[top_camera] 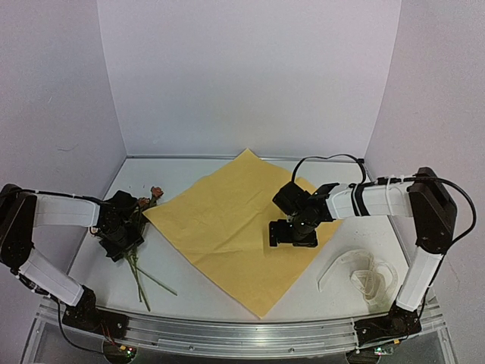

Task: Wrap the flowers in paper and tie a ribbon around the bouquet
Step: Pick up the fake flower from the corner of the board.

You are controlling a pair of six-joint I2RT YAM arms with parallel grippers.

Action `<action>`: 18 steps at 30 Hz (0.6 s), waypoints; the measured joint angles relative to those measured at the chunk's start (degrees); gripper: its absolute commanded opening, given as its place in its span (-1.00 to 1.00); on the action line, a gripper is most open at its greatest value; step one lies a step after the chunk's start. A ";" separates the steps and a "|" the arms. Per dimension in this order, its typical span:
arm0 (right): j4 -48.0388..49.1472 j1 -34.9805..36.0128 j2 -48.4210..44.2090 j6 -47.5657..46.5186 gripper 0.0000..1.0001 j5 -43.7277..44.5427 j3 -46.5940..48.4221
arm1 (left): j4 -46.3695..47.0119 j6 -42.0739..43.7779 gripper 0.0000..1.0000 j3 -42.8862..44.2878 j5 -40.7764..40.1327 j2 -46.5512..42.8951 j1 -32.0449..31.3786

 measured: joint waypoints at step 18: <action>0.75 0.00 1.94 1.11 0.82 -1.40 -2.37 | -4.38 4.12 -1.00 3.86 -7.81 0.96 0.45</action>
